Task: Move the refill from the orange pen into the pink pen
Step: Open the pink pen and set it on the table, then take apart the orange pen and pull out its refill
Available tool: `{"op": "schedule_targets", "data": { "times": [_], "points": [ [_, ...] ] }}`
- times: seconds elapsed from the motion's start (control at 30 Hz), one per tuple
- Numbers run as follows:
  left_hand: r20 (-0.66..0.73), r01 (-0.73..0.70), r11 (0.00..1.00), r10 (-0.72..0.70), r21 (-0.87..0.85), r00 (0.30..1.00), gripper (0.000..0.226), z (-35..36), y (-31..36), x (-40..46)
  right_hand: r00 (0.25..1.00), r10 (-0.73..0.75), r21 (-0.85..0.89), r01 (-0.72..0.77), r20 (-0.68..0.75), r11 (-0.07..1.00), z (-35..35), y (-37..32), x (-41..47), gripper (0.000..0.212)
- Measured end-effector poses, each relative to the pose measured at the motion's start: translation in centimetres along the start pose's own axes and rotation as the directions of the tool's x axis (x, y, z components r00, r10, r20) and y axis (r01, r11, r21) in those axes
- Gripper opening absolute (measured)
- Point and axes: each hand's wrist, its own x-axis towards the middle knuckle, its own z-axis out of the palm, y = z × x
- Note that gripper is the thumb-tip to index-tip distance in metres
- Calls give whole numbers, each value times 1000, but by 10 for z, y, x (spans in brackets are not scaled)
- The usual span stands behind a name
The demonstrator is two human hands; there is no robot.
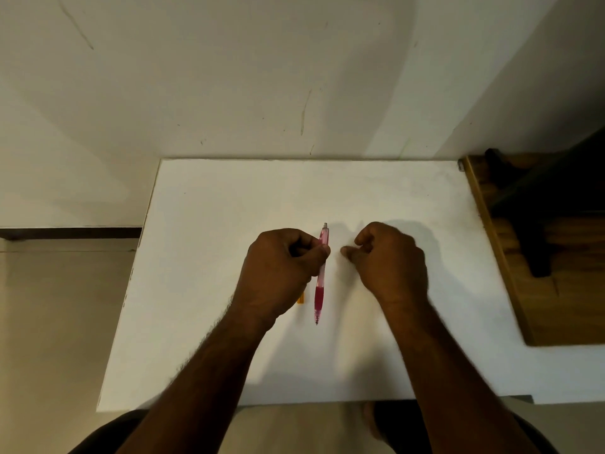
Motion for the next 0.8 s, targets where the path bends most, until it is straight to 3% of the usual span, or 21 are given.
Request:
{"op": "schedule_targets", "data": {
  "times": [0.1,0.17,0.23,0.37,0.63,0.8],
  "points": [
    [0,5,1000,-5,-10,1000,13,0,1,0,1000,23,360,-15,-16,933,-20,-2,6,18],
    [6,10,1000,-10,-4,1000,14,2,2,0,993,31,602,-92,111,793,-31,-7,6,10],
    [19,8,1000,-8,14,1000,14,4,2,0,970,-7,691,-168,243,703,-34,-11,3,9],
    [48,-3,1000,2,14,999,12,9,2,-1,960,-65,677,-144,273,722,-29,-13,0,9],
    [91,-19,997,13,69,996,14,15,-1,-3,978,-146,475,59,148,878,-23,-9,3,14],
    [88,-20,995,11,100,996,15,14,-2,-1,987,-154,430,124,37,894,-15,-11,4,16]
  ]
}}
